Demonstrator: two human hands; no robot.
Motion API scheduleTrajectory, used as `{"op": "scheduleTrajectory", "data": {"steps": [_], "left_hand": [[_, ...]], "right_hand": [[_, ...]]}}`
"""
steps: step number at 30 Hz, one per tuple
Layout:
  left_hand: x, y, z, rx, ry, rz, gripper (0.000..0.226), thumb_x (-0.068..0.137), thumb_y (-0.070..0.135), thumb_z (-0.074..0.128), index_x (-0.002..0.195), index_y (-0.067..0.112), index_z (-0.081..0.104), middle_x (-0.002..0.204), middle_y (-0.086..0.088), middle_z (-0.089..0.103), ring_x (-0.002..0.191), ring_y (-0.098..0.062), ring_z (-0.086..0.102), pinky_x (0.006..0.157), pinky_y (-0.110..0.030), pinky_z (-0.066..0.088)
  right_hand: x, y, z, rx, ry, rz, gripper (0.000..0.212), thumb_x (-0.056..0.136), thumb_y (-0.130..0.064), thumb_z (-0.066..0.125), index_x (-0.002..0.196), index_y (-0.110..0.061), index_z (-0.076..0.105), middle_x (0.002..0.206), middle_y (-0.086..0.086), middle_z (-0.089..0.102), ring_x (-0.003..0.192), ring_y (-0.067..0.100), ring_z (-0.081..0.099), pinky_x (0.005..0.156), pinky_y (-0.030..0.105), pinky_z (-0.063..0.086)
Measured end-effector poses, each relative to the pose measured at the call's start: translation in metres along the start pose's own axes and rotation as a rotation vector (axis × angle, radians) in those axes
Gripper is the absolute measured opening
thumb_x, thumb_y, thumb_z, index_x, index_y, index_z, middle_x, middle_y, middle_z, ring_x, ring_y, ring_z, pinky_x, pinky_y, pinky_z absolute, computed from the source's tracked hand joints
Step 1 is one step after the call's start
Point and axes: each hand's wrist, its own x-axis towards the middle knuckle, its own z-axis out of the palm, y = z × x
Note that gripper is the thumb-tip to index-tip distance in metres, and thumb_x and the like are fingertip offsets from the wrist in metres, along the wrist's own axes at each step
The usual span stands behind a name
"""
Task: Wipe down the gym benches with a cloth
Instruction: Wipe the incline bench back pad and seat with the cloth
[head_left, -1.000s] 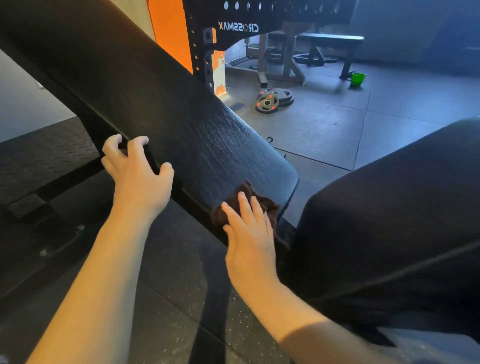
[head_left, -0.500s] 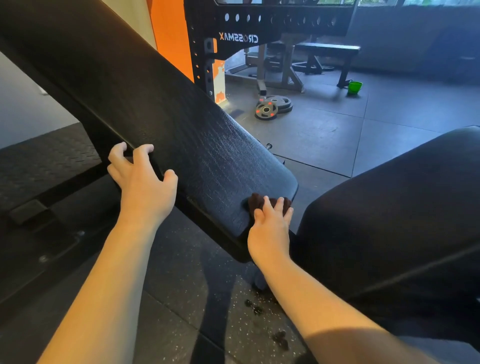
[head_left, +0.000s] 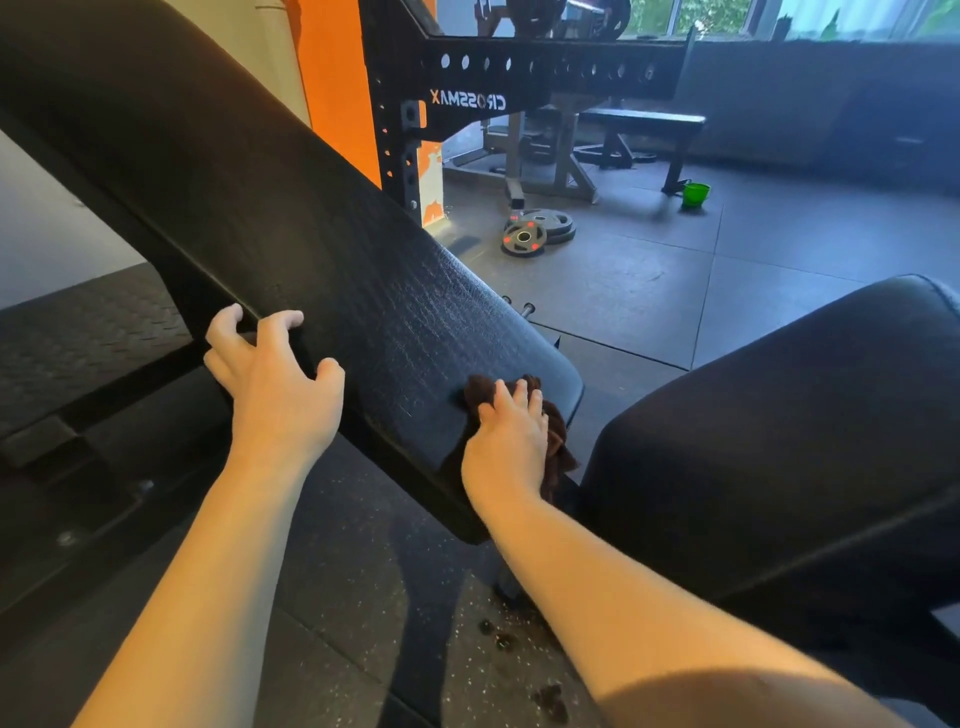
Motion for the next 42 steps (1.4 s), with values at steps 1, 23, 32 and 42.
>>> {"op": "scheduleTrajectory", "data": {"steps": [1,23,32,42], "left_hand": [[-0.001,0.001,-0.001,-0.001,-0.001,-0.007,0.051,0.094,0.016,0.070,0.139,0.022,0.049,0.164,-0.002,0.006,0.149,-0.026,0.012,0.105,-0.038,0.040],[-0.005,0.003,0.002,-0.039,0.013,-0.015,0.050,0.092,0.013,0.071,0.136,0.024,0.051,0.165,0.000,0.006,0.149,-0.024,0.012,0.097,-0.029,0.034],[-0.001,-0.006,-0.010,-0.045,0.007,0.022,0.044,0.096,0.014,0.067,0.136,0.022,0.052,0.162,0.000,0.017,0.148,-0.021,0.020,0.100,-0.024,0.031],[0.011,-0.015,0.005,-0.217,0.228,0.055,0.047,0.089,0.007,0.066,0.133,0.016,0.052,0.144,-0.003,0.037,0.132,-0.019,0.043,0.091,-0.009,0.033]], "right_hand": [[0.012,-0.002,0.003,-0.017,0.017,0.024,0.050,0.109,-0.021,0.039,0.159,-0.023,0.029,0.170,0.002,0.013,0.157,0.021,-0.001,0.126,0.039,-0.002],[0.048,0.001,-0.004,-0.104,-0.067,-0.024,0.050,0.109,-0.022,0.033,0.159,-0.027,0.027,0.170,-0.002,0.011,0.157,0.021,0.000,0.127,0.047,0.003],[0.081,-0.026,0.007,-0.200,-0.050,0.105,0.051,0.107,-0.017,0.033,0.158,-0.026,0.028,0.170,0.003,0.014,0.156,0.031,0.006,0.125,0.052,0.010],[0.001,-0.053,0.026,-0.134,-0.104,-0.559,0.048,0.108,-0.019,0.042,0.155,-0.022,0.036,0.168,0.002,0.022,0.157,0.024,0.008,0.122,0.036,-0.001]]}}
